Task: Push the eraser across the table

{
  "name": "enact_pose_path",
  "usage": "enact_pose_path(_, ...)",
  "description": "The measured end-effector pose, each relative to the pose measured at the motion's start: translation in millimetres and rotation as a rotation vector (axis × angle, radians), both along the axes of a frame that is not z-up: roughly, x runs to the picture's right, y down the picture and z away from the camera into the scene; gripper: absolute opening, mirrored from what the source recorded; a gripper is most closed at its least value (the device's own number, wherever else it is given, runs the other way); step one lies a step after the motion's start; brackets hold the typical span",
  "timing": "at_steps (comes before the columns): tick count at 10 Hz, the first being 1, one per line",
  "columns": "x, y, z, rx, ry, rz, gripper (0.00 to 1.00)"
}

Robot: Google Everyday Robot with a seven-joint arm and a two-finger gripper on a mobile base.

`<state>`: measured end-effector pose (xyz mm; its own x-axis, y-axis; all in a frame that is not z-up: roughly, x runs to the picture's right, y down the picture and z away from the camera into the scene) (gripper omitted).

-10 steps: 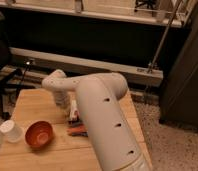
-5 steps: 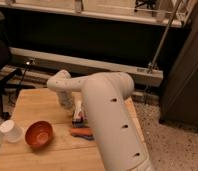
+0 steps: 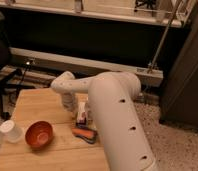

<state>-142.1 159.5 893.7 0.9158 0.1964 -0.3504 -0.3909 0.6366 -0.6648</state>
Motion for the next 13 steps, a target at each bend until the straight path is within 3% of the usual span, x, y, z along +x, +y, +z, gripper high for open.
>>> enact_pose_path(13,62,15,-7.0,-0.008,0.076,0.065,0.0)
